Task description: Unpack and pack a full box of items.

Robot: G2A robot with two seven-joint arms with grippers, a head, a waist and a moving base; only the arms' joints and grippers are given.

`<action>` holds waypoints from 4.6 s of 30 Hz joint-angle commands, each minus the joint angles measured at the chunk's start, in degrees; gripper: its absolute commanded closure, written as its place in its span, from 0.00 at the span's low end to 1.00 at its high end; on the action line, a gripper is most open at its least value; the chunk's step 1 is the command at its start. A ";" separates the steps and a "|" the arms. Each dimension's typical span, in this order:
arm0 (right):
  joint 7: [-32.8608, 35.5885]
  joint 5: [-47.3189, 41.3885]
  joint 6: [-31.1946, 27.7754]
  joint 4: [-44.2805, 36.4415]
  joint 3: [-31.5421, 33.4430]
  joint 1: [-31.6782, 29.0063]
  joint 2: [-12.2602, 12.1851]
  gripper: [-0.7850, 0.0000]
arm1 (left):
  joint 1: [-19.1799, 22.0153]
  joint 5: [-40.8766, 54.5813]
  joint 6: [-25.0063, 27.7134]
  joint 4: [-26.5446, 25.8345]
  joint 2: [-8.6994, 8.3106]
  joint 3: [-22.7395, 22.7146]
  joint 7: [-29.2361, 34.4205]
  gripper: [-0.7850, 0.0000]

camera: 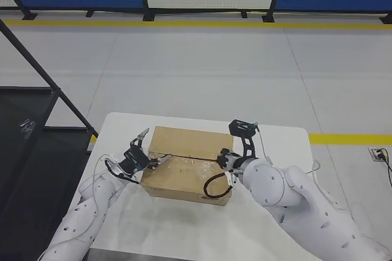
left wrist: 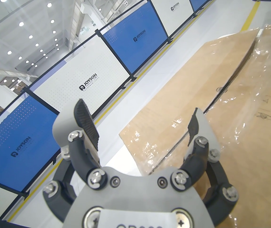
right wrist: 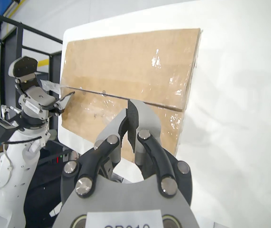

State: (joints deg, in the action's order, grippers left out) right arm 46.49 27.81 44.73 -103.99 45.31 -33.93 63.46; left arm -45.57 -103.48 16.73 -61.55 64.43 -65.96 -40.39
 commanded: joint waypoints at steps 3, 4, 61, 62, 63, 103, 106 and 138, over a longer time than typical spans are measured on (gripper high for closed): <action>0.20 6.30 -0.69 -4.17 -1.80 -1.67 -0.29 0.32 | -0.08 0.06 0.11 -0.04 0.00 -0.06 0.05 0.00; 0.25 8.47 -0.31 -5.55 -2.67 -2.37 -0.38 0.29 | -0.09 -0.01 0.17 -0.06 -0.01 -0.04 0.04 0.00; 26.60 94.21 -13.54 5.97 -12.01 -15.77 21.77 0.59 | -0.66 -0.35 0.13 -0.49 0.10 -0.03 -0.32 0.00; 26.59 94.79 -13.58 6.00 -11.67 -16.09 22.02 0.60 | -0.67 -0.35 0.15 -0.52 0.09 -0.04 -0.30 0.00; 26.52 95.23 -13.62 5.98 -11.33 -16.44 22.27 0.60 | -0.69 -0.35 0.16 -0.56 0.09 -0.06 -0.28 0.00; 5.76 87.47 -16.10 -0.73 5.46 -26.13 28.42 1.00 | -0.79 -0.33 -0.14 -0.99 0.09 -0.40 -0.34 0.01; 1.81 86.54 -15.91 -1.07 5.48 -27.02 28.71 1.00 | -0.86 -0.18 -0.14 -1.07 0.05 -0.61 -0.44 0.00; -24.52 81.84 -13.39 0.31 1.96 -28.95 32.78 1.00 | -1.00 1.25 0.77 -0.29 -0.03 -1.41 -1.37 0.00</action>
State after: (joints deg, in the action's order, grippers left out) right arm 22.50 109.73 31.45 -103.78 47.31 -62.87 96.15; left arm -46.50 -102.31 17.43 -61.78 64.43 -67.27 -41.70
